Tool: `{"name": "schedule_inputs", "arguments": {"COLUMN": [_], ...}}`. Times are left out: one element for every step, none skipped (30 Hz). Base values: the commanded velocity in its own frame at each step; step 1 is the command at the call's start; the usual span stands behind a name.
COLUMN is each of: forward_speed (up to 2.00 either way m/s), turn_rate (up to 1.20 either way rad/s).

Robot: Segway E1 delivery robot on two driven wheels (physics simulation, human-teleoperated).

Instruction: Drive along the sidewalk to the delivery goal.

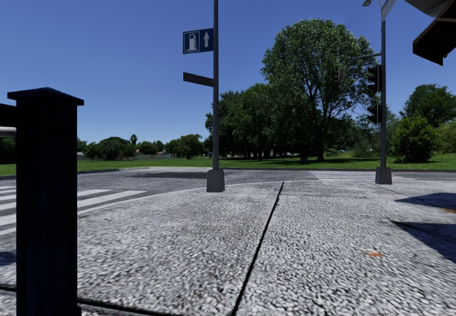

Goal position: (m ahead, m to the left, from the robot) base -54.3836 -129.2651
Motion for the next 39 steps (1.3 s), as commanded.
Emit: {"name": "schedule_inputs", "arguments": {"forward_speed": [0.0, 0.0, 0.0, 0.0, 0.0, 0.0, 0.0, 0.0, 0.0, 0.0, 0.11, 0.11, 0.51, 0.84, 0.84, 0.95, 0.96, 0.96, 0.95, 0.94, 0.1, 0.1, 0.0, 0.0, 0.0, 0.0, 0.0, 0.0, 0.0, 0.0, 0.0, 0.0, 0.0, 0.0, 0.0, 0.03, 0.03, 0.15, 0.21], "turn_rate": [0.0, 0.0, 0.0, 0.0, 0.0, 0.0, 0.0, 0.0, 0.0, 0.0, 0.0, 0.0, 0.0, 0.0, 0.0, 0.0, -0.1, -0.1, -0.21, -0.24, -0.26, -0.26, -0.29, -0.32, -0.33, -0.33, -0.34, -0.34, -0.35, -0.35, -0.46, -0.52, -0.52, -0.53, -0.54, -0.54, -0.54, -0.54, -0.54]}}
